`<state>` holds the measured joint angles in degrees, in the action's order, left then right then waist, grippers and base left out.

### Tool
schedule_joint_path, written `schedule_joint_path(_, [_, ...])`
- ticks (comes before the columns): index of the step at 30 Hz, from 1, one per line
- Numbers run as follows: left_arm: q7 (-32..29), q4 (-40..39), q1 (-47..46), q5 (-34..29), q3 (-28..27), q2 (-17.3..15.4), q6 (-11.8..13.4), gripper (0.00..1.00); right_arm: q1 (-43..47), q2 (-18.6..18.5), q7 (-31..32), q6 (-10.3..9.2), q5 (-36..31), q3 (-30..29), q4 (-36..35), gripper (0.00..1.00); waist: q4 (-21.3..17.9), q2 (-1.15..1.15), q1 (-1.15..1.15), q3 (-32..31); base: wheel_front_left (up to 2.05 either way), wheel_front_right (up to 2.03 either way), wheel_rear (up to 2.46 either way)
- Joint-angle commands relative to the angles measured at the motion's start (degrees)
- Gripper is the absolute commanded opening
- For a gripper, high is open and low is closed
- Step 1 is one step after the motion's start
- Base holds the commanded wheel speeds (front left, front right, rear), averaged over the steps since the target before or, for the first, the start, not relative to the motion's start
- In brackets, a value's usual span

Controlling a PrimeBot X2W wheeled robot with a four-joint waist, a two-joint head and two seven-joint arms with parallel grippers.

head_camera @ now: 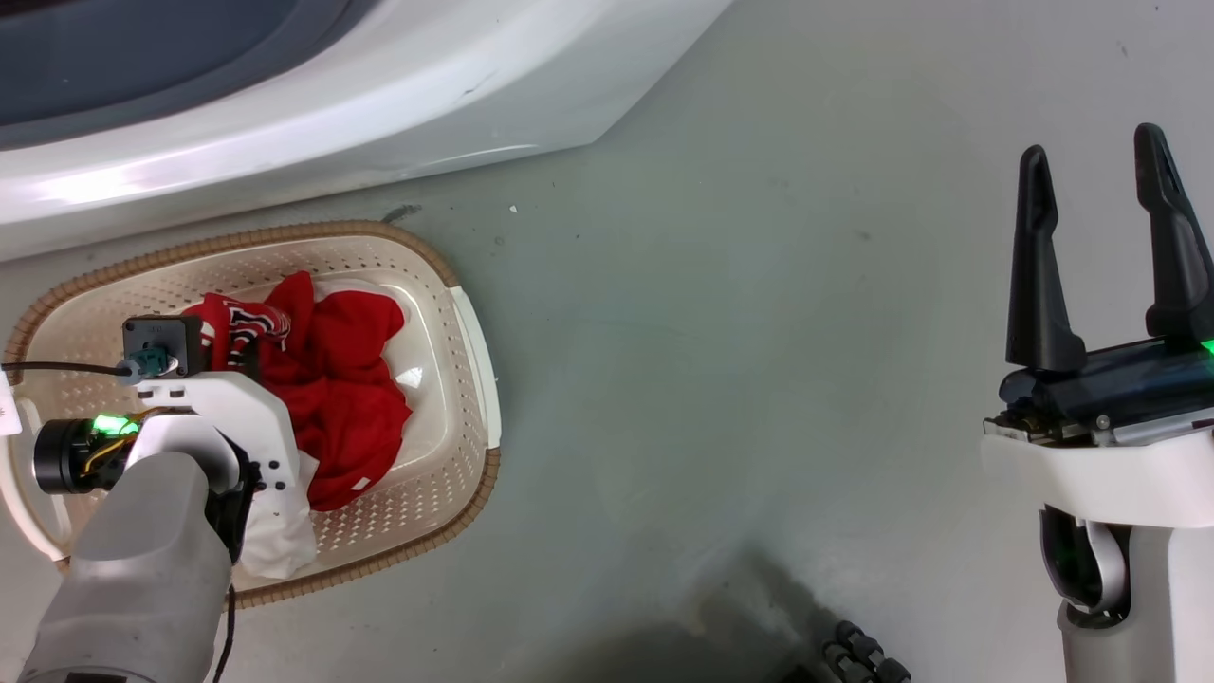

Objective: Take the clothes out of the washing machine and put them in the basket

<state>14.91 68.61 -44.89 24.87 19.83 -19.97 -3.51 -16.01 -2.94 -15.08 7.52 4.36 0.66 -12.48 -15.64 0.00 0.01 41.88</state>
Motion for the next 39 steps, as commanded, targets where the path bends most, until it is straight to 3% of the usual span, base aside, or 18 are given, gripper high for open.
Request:
schedule_joint_path(1, [0.40,0.16,-0.51,-0.06,-0.10,0.08,0.12,1.00,-0.82,0.11,-0.13,-0.06,-0.09,0.10,0.18,1.00,0.20,0.00,-0.01,-0.46,0.00,0.00,0.00])
schedule_joint_path(7, [0.34,-4.15,2.24,-0.53,-1.44,0.05,0.78,1.00,-0.27,0.11,-0.13,-0.06,-1.04,-0.10,2.20,1.00,1.88,0.00,-0.01,-6.18,0.00,0.00,0.00])
schedule_joint_path(21, [0.30,-27.51,14.40,-4.71,-9.74,2.78,0.40,1.00,4.53,0.10,-0.12,-0.06,-4.09,-4.25,9.21,1.00,8.62,0.00,-0.01,-24.57,0.00,0.00,0.00])
schedule_joint_path(33, [0.30,-50.95,32.17,-10.66,-18.44,7.38,1.18,1.00,10.02,0.10,-0.13,-0.06,-4.52,-4.78,11.45,1.00,10.95,0.00,-0.01,-36.06,0.00,0.00,0.00])
schedule_joint_path(39, [0.30,-59.09,40.58,-14.87,-20.03,10.25,3.10,1.00,13.37,0.10,-0.13,-0.06,-3.63,-4.32,12.11,1.00,10.98,0.00,-0.01,-39.66,0.00,0.00,0.00])
